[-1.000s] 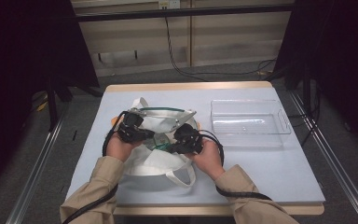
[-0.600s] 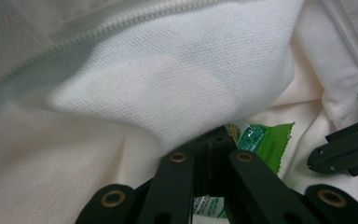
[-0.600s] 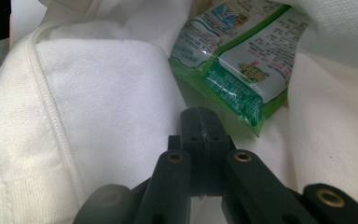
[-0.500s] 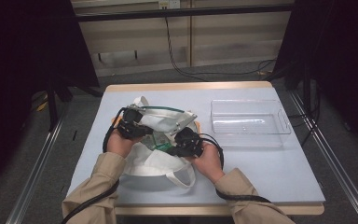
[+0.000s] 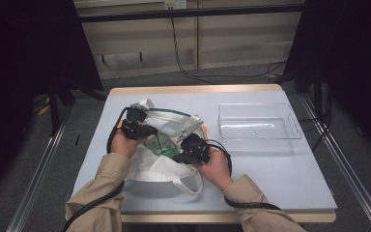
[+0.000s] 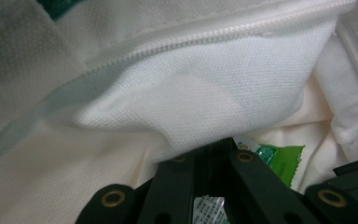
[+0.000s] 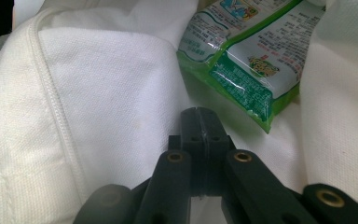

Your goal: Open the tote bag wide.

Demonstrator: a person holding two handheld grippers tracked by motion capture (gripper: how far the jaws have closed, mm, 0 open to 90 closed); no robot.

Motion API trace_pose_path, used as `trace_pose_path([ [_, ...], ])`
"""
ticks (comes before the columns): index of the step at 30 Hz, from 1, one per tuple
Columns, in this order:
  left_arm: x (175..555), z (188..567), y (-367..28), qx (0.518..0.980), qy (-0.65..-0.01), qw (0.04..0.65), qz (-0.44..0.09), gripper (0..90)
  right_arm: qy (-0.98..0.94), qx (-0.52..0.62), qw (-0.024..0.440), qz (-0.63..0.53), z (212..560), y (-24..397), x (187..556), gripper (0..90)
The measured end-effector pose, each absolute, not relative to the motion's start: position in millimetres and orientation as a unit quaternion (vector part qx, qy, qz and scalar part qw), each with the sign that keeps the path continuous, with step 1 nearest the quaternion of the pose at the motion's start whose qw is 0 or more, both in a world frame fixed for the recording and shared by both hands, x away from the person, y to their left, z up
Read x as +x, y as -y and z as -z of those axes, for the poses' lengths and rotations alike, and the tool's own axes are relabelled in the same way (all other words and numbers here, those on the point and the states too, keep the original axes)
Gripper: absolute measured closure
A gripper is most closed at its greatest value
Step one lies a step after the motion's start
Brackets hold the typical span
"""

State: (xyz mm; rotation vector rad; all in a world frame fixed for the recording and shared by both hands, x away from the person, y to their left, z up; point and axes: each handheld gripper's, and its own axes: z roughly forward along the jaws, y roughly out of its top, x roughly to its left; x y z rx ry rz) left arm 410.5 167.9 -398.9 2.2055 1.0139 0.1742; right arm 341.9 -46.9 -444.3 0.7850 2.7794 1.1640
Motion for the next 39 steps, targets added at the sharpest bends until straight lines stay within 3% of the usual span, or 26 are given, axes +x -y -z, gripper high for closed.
trace_pose_path([
  [39,438.8,396.1,-163.0,0.840,-0.416,0.339,-0.077,90.0,-0.904,0.229,-0.007,-0.360,453.9,42.1,336.9,90.0],
])
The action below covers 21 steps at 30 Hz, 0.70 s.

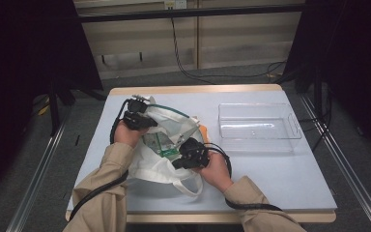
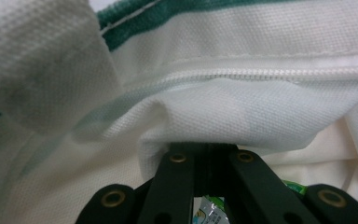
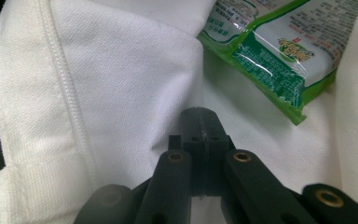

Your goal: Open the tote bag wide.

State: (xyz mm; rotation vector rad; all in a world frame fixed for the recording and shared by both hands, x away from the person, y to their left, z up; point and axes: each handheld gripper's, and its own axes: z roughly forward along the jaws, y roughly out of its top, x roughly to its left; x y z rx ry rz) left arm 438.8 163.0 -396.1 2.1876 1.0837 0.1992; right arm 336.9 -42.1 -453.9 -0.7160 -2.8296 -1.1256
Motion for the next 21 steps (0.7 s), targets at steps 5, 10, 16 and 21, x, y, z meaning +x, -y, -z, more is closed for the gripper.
trace_pose_path([
  [5,442.2,397.9,-163.0,0.841,-0.417,0.335,-0.076,90.0,0.904,-0.227,0.004,0.362,455.6,42.1,337.0,90.0],
  [10,445.1,399.9,-162.2,0.836,-0.427,0.336,-0.075,90.0,0.903,-0.227,0.007,0.364,456.0,42.1,337.6,90.0],
  [16,448.8,401.5,-161.6,0.831,-0.434,0.339,-0.078,90.0,0.905,-0.226,0.009,0.360,456.6,41.7,337.9,90.0],
  [21,451.7,402.0,-160.3,0.835,-0.432,0.330,-0.082,90.0,0.906,-0.225,0.013,0.357,457.2,41.1,338.4,90.0],
])
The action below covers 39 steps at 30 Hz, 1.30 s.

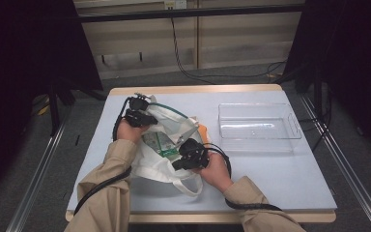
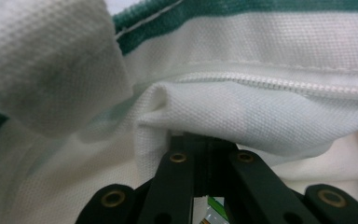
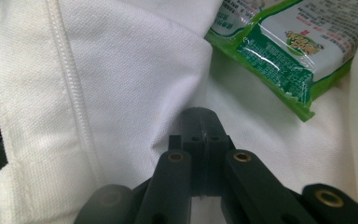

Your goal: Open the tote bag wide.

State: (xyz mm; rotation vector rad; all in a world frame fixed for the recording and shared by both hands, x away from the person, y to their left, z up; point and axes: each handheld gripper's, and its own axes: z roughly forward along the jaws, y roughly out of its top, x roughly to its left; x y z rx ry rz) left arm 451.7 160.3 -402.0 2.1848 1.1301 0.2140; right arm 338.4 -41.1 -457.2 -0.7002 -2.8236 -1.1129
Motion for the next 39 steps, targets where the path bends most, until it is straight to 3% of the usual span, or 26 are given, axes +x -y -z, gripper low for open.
trace_pose_path([
  [10,444.8,401.0,-162.4,0.847,-0.412,0.329,-0.069,90.0,0.904,-0.230,0.014,0.359,456.1,41.7,339.2,89.7],
  [24,428.9,400.8,-167.5,0.855,-0.392,0.335,-0.056,84.9,0.901,-0.221,-0.020,0.372,437.7,47.2,345.4,76.4],
  [34,421.9,401.1,-167.8,0.860,-0.383,0.333,-0.050,78.9,0.902,-0.214,-0.054,0.371,430.2,50.0,352.9,58.0],
  [39,420.0,403.5,-168.7,0.860,-0.382,0.335,-0.049,78.4,0.912,-0.192,-0.070,0.355,434.3,43.7,353.8,57.3],
])
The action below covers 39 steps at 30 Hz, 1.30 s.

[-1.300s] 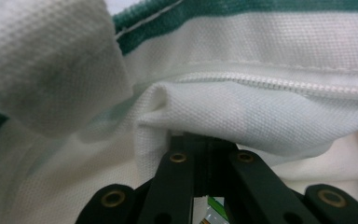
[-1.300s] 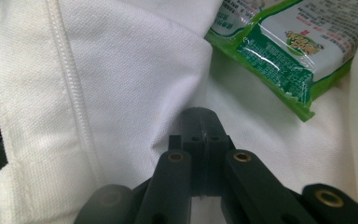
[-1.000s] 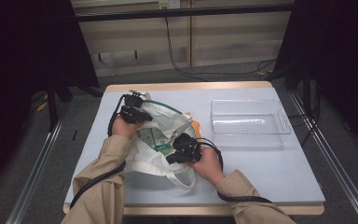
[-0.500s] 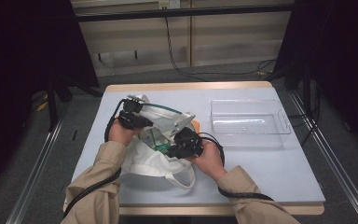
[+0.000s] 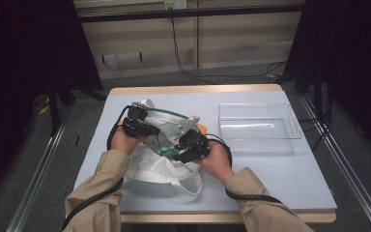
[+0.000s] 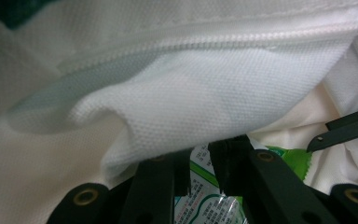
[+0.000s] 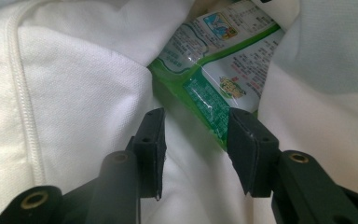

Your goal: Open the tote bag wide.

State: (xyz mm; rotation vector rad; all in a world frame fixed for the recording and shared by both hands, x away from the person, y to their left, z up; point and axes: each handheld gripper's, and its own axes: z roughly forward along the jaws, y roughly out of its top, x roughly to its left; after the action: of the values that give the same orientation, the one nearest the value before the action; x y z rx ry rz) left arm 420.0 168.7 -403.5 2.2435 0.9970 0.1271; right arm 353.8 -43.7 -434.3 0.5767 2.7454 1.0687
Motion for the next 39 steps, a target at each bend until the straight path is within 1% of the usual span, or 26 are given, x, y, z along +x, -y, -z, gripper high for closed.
trace_pose_path([
  [2,419.2,404.1,-168.2,0.857,-0.387,0.337,-0.047,78.4,-0.915,0.186,0.075,-0.351,435.8,41.1,354.0,57.9],
  [7,416.5,407.1,-168.9,0.860,-0.384,0.333,-0.045,78.3,-0.925,0.167,0.078,-0.333,438.9,33.9,355.3,68.5],
  [8,416.4,407.2,-170.0,0.865,-0.378,0.325,-0.047,78.3,-0.927,0.165,0.077,-0.327,438.9,31.7,355.2,73.4],
  [10,414.5,409.9,-169.2,0.858,-0.388,0.334,-0.045,78.3,-0.930,0.162,0.073,-0.322,438.4,29.3,355.2,83.4],
  [11,414.6,409.7,-171.4,0.867,-0.377,0.323,-0.044,78.5,-0.932,0.161,0.073,-0.318,438.3,27.9,356.0,89.5],
  [12,413.4,410.6,-171.3,0.865,-0.381,0.324,-0.045,78.6,-0.932,0.169,0.063,-0.315,437.7,26.0,356.9,90.0],
  [13,412.5,411.8,-170.7,0.862,-0.384,0.327,-0.044,79.0,-0.931,0.179,0.061,-0.312,437.2,24.8,357.1,90.0],
  [16,410.9,412.9,-173.5,0.878,-0.365,0.306,-0.043,81.0,-0.931,0.189,0.061,-0.307,435.1,22.8,358.5,90.0],
  [22,403.6,421.7,-180.1,0.880,-0.369,0.298,-0.033,85.1,-0.923,0.207,0.049,-0.322,431.1,27.1,362.8,90.0],
  [27,394.8,429.5,-187.5,0.877,-0.375,0.300,-0.019,89.1,-0.917,0.217,0.050,-0.332,429.3,29.6,366.0,90.0],
  [29,391.8,430.2,-190.3,0.881,-0.368,0.297,-0.017,90.0,-0.913,0.225,0.051,-0.336,427.8,31.1,366.9,90.0],
  [30,389.0,430.7,-189.5,0.875,-0.378,0.303,-0.018,90.0,-0.911,0.231,0.050,-0.339,427.0,32.1,367.5,90.0],
  [31,389.0,429.4,-192.1,0.885,-0.362,0.294,-0.018,90.0,-0.912,0.229,0.048,-0.338,425.9,33.3,368.9,90.0],
  [32,387.5,429.2,-191.9,0.885,-0.362,0.294,-0.016,90.0,-0.911,0.232,0.054,-0.338,425.6,33.7,368.9,90.0],
  [34,385.6,428.5,-192.3,0.886,-0.358,0.294,-0.014,90.0,-0.914,0.227,0.047,-0.334,425.6,34.2,369.8,90.0],
  [39,384.1,428.1,-192.7,0.885,-0.359,0.296,-0.013,90.0,-0.913,0.212,0.056,-0.345,427.7,31.6,364.0,90.0],
])
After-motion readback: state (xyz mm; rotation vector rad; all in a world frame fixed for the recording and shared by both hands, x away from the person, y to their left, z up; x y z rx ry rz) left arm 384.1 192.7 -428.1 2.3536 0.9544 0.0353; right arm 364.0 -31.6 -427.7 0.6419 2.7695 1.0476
